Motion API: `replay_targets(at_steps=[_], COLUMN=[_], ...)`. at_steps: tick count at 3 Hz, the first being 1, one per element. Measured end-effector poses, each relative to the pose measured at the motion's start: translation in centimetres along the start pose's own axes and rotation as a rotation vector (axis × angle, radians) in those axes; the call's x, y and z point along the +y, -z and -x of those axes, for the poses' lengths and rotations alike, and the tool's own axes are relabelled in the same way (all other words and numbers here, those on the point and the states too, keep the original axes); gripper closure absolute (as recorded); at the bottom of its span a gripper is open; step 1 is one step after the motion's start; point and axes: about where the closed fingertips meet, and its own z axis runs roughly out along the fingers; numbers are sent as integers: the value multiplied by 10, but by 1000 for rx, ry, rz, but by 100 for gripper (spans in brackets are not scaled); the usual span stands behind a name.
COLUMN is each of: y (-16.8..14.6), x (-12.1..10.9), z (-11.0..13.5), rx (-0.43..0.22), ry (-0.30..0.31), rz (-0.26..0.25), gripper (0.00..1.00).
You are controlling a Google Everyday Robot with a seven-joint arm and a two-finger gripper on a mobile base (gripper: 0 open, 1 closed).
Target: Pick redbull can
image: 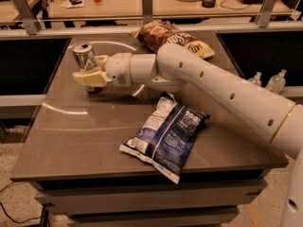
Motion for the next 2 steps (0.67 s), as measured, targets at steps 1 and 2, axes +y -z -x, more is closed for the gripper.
replay_targets(at_steps=[1,2], y=[-1,-1], x=[-7,-7], z=[45,45], rx=[-16,-16], ry=[53,53], rz=[-4,-5], gripper=[100,100])
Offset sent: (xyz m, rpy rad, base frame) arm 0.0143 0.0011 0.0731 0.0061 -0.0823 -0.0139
